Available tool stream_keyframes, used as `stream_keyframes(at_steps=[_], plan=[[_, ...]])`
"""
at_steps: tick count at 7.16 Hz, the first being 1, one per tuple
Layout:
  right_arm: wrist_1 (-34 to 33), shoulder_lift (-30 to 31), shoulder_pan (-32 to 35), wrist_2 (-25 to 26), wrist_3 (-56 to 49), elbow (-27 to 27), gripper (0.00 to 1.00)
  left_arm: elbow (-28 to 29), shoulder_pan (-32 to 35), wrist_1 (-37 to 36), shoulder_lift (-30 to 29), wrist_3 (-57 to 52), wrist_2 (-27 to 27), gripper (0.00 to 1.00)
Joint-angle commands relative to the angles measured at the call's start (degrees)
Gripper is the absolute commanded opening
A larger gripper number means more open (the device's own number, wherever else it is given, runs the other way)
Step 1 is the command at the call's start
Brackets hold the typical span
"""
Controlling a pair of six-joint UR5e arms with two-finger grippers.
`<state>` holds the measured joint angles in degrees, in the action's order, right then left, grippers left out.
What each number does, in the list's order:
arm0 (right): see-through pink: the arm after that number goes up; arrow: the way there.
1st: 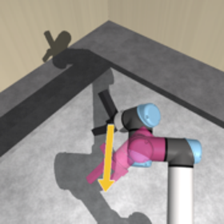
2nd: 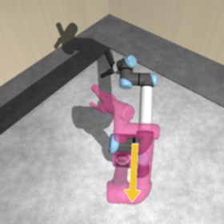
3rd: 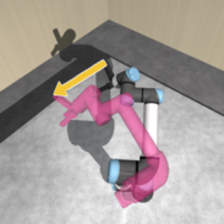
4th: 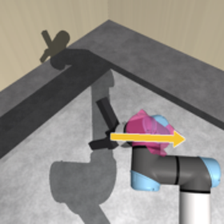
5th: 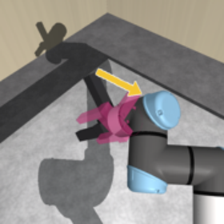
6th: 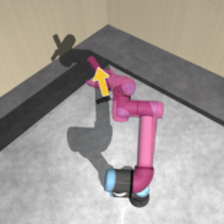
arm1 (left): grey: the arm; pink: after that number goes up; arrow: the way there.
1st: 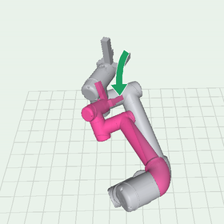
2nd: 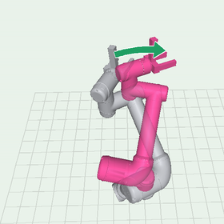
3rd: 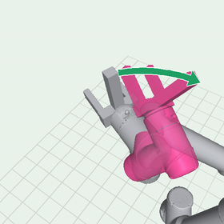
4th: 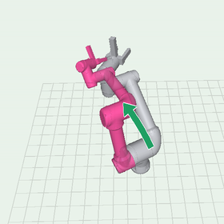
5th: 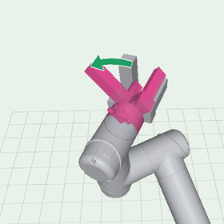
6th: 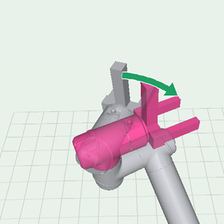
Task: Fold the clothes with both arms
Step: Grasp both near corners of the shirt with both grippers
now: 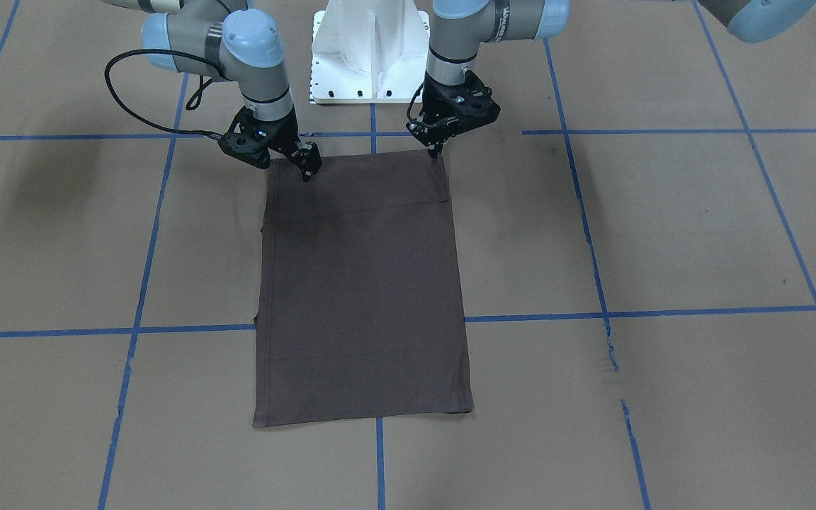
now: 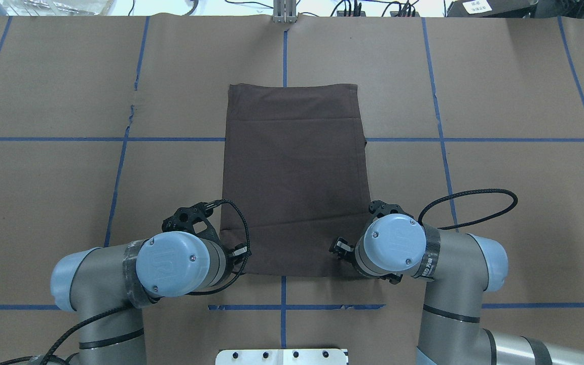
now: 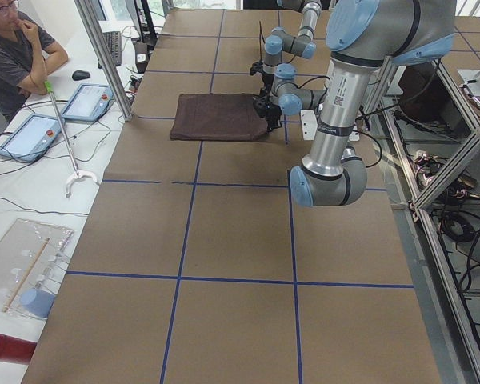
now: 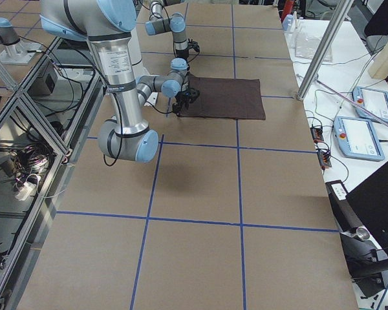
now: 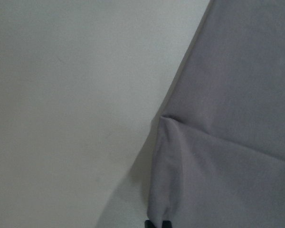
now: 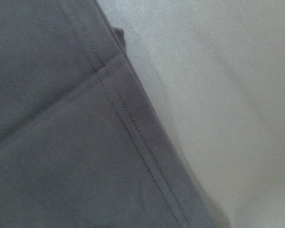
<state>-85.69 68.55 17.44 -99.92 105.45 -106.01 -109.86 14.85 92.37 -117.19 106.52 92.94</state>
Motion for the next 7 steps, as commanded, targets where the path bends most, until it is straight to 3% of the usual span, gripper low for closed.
stream_keyframes(at_steps=[1,2,7], plan=[[0.0,0.0,0.0,-0.4,-0.2,0.0,0.11,0.0,0.0,0.0,0.0,0.0,0.1,0.0],[-0.1,-0.1,0.0,-0.5,-0.2,0.0,0.0,0.0,0.1,0.0,0.0,0.0,0.0,0.0],[-1.2,-1.5,0.7,-0.7,-0.2,-0.2,0.0,0.0,0.2,-1.1,-0.1,0.0,0.1,0.0]])
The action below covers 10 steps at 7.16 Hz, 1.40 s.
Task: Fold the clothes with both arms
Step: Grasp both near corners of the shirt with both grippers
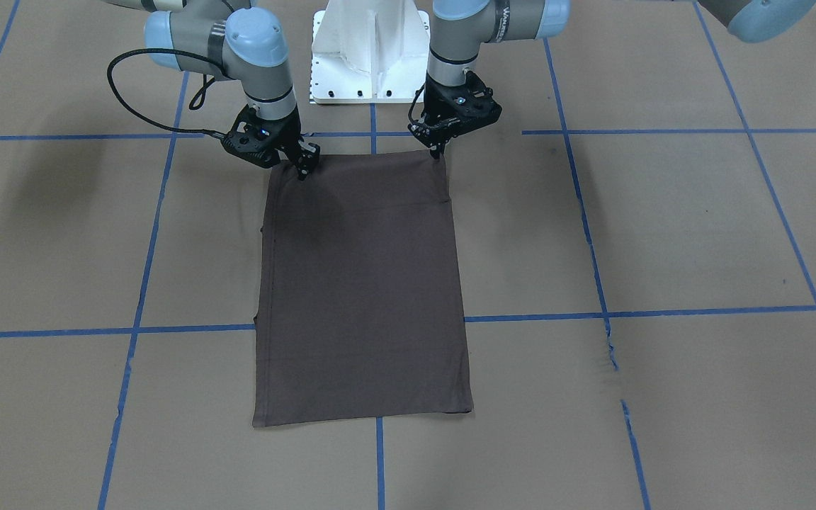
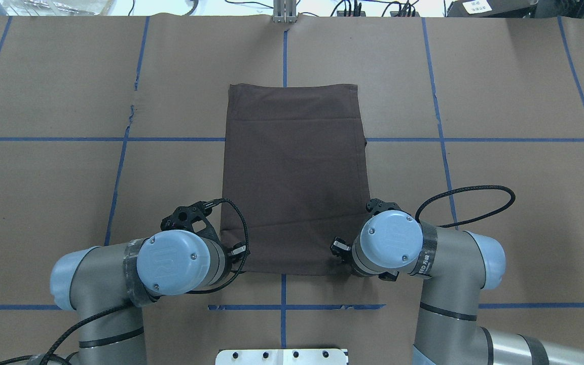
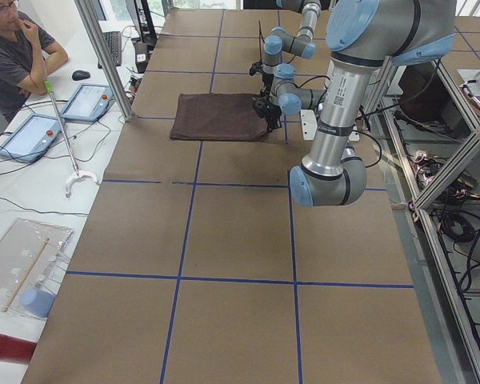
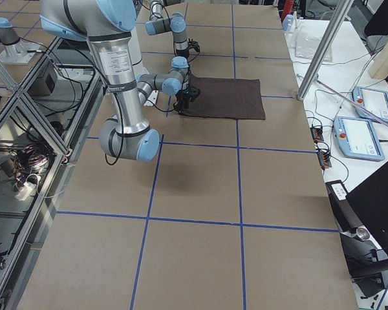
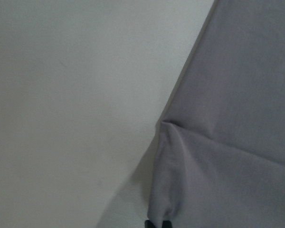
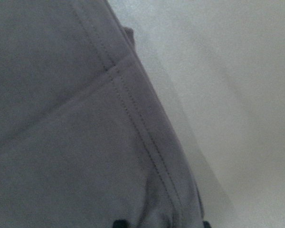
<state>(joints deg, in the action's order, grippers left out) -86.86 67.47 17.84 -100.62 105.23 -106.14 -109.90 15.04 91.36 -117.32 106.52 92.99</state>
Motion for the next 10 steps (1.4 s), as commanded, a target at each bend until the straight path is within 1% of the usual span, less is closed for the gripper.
stream_keyframes(at_steps=[1,5,6,7,8,9,10], plan=[[0.0,-0.5,0.4,0.0,0.0,0.0,0.0,-0.1,0.0,0.0,0.0,0.0,0.0,0.0],[0.0,-2.5,1.5,0.0,0.0,0.1,0.0,-0.1,0.1,-0.1,0.0,0.0,0.0,0.0],[0.1,-2.5,1.7,0.0,0.0,-0.6,0.0,-1.3,0.2,-0.7,0.2,0.0,0.0,0.0],[0.2,-1.7,1.8,-1.2,-0.1,-2.1,0.0,-3.7,0.3,-3.7,0.2,0.0,0.0,0.0],[0.7,-1.0,2.0,-4.5,-0.5,-3.4,0.0,-6.0,-0.5,-4.7,0.4,0.1,0.0,0.0],[0.8,-0.3,2.2,-6.1,-0.6,-5.9,0.0,-7.2,-1.4,-5.1,0.4,0.2,1.7,0.0],[1.0,1.8,2.1,-7.6,-0.6,-9.3,0.0,-10.2,-3.4,-7.2,0.4,0.2,2.9,0.0]])
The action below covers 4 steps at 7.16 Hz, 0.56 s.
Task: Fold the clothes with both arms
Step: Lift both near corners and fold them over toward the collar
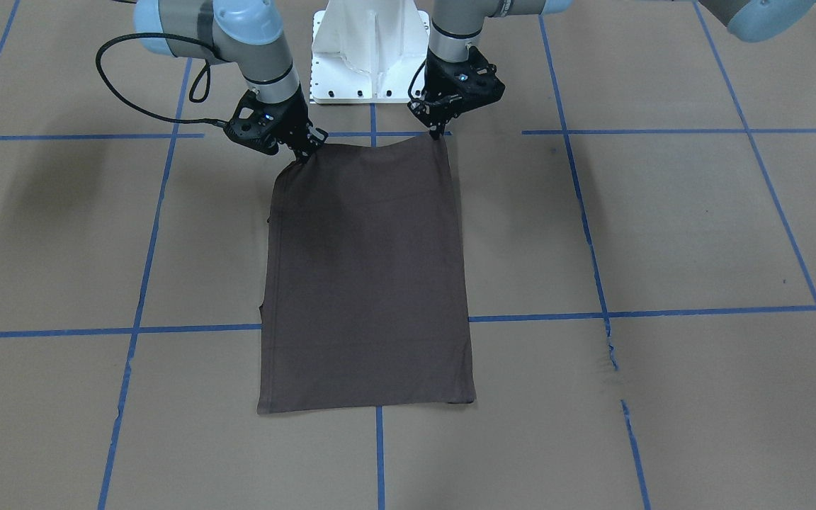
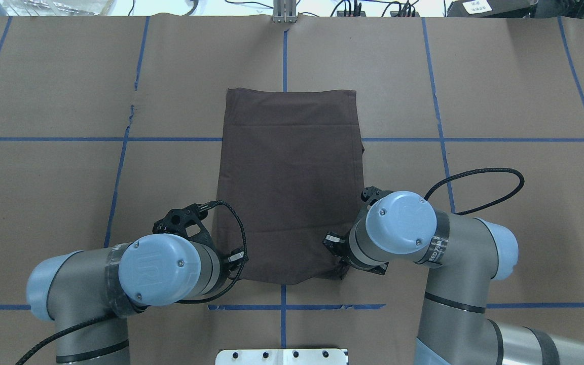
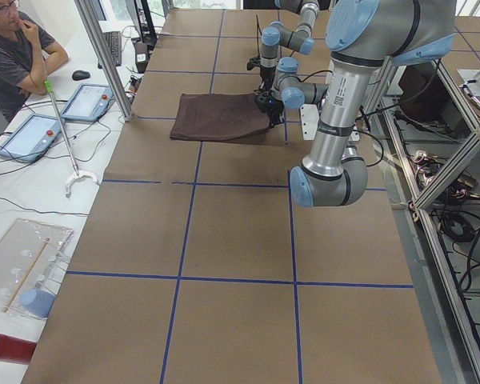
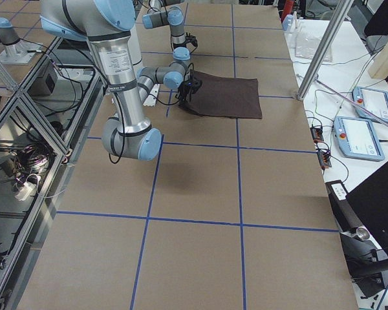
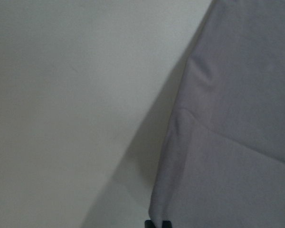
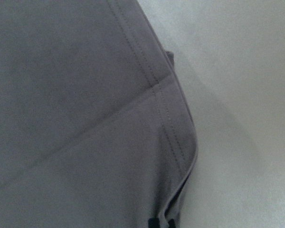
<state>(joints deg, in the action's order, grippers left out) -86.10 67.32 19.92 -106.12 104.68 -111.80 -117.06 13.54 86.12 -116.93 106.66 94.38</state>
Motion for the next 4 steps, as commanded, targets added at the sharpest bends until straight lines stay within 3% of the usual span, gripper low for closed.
stream_keyframes(at_steps=[1,2,4], plan=[[0.2,3.2,-0.2,-3.4,-0.1,-6.6,0.0,-8.7,-5.2,-7.5,0.0,0.0,1.6,0.0],[0.2,3.2,-0.7,-3.5,-0.1,-7.2,0.0,-13.0,-6.1,-10.5,-0.1,0.1,2.2,0.0],[0.3,1.7,0.3,-2.9,-3.7,-5.6,0.0,-13.0,-5.7,-10.3,-0.8,-0.1,4.2,0.0]])
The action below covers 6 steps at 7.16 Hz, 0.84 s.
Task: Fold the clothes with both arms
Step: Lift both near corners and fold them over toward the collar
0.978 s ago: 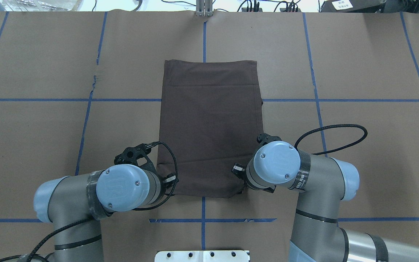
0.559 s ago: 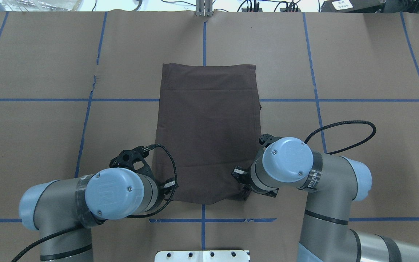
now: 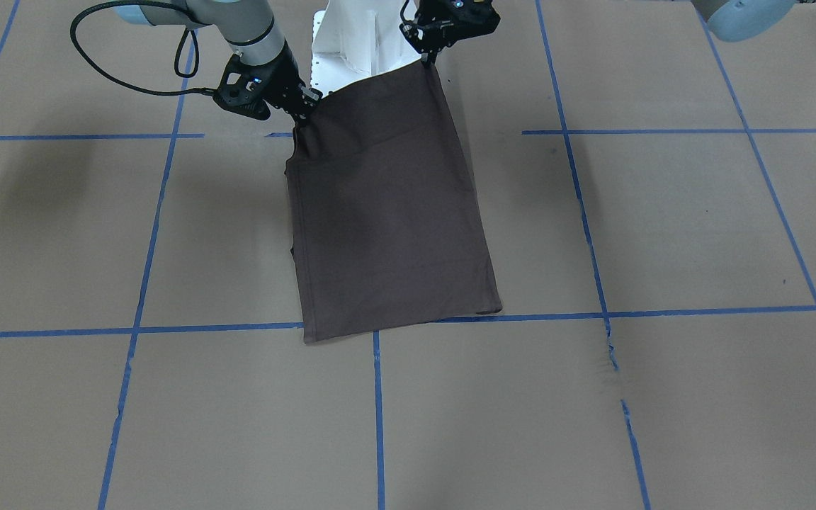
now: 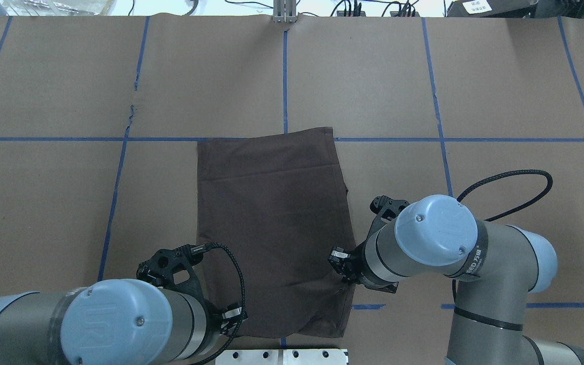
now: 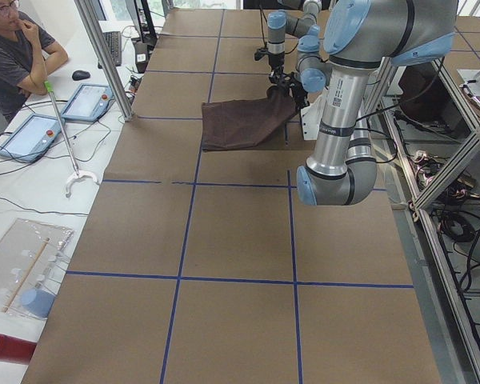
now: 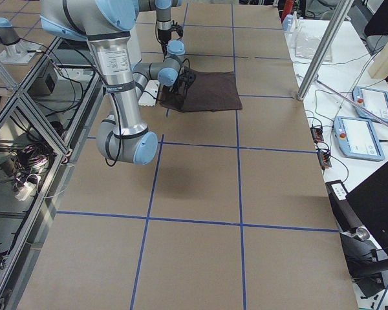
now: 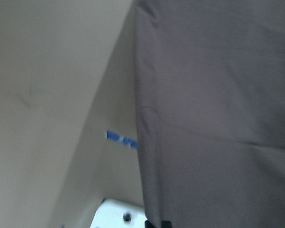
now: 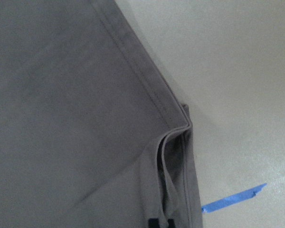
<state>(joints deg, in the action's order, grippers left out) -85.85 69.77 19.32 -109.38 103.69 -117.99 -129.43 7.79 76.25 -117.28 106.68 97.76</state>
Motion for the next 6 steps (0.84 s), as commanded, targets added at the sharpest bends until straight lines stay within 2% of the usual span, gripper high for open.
stream_keyframes(at_steps=[1,2,3,4,5,6], plan=[[-0.1,-2.6,4.5,-0.1,-5.2,1.4,0.0,-0.3,2.7,-0.3,-0.9,-0.9,0.6,0.0],[-0.1,-4.6,8.0,-2.0,-5.7,3.5,0.0,0.0,8.9,-0.2,-2.1,-6.3,1.5,0.0],[-0.1,-8.0,11.8,-4.7,-6.8,7.5,0.0,3.1,15.9,1.2,-2.8,-10.3,5.1,0.0],[0.0,-11.8,13.9,-5.1,-7.3,12.5,0.0,9.0,21.0,5.0,-4.2,-12.1,6.9,0.0],[2.1,-15.2,15.9,-5.3,-7.3,18.4,0.0,15.0,24.0,9.4,-4.9,-13.2,7.0,0.0],[5.7,-17.7,18.7,-7.7,-7.3,24.7,0.0,18.6,25.2,12.6,-4.9,-14.2,7.0,0.0]])
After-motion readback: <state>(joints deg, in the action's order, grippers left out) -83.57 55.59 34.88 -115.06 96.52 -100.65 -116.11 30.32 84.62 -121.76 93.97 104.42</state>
